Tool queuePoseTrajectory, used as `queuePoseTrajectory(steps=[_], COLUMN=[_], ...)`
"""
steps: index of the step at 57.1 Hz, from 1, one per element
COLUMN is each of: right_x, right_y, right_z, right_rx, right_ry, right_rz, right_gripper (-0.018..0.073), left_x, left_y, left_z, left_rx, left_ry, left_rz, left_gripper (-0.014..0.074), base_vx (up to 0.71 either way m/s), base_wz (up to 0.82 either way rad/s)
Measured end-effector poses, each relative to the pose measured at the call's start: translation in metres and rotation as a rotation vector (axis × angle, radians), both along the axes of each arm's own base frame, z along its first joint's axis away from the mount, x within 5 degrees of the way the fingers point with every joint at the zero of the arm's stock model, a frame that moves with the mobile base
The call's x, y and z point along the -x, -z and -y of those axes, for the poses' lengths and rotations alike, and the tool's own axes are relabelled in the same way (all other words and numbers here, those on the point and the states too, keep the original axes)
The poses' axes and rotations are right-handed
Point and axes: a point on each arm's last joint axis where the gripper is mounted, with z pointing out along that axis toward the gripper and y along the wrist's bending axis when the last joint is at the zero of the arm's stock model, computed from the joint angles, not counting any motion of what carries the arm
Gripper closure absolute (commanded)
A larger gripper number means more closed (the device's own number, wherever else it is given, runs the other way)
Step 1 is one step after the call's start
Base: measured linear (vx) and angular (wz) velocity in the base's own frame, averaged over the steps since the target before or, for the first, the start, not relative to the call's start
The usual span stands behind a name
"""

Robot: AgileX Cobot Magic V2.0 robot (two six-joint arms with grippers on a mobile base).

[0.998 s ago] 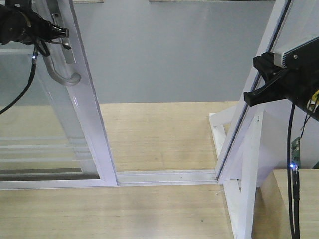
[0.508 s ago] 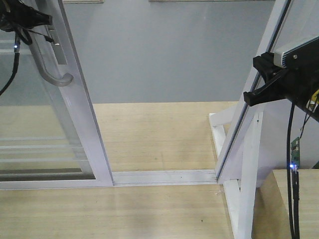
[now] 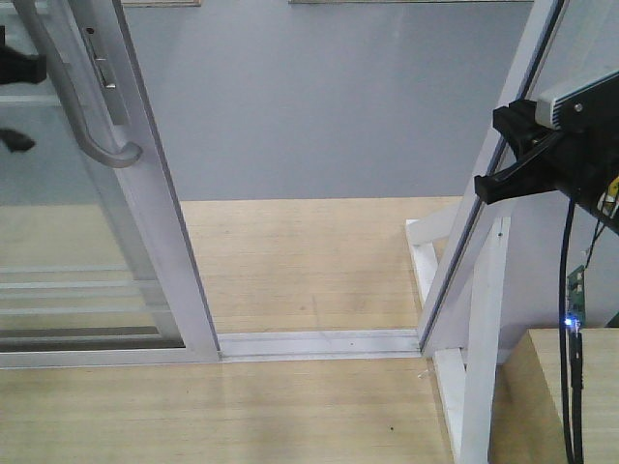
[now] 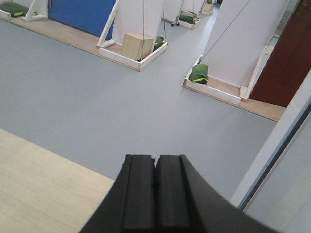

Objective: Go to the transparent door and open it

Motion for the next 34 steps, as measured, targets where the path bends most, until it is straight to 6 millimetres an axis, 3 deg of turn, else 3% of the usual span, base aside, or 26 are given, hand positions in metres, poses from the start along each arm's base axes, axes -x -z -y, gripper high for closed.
queuePoseTrajectory(steps=[9, 16, 25, 34], right_x=[0.021, 0.055, 0.11, 0.16], right_y=[-0.021, -0.032, -0.016, 0.003], right_z=[0.005, 0.011, 0.015, 0.02], right_rx=[-0.046, -0.054, -0.079, -0.134], right_ry=[0.048, 0.072, 0.06, 0.072], right_rz=[0.01, 0.034, 0.079, 0.174], right_gripper=[0.0565, 0.0565, 0.0565, 0.0565], left_x=[0.065, 0.108, 0.153, 0.183], left_y=[0.023, 0.043, 0.07, 0.09], left_z=[-0.001, -0.004, -0.008, -0.013], left_rx=[0.018, 0.027, 0.112, 0.213], left_ry=[0.041, 0.045, 0.02, -0.038], left_rz=[0.057, 0.087, 0.12, 0.099], left_gripper=[0.0596, 0.0596, 0.0596, 0.0596], base_vx=[0.0, 0.0, 0.0, 0.0], base_wz=[0.0, 0.0, 0.0, 0.0])
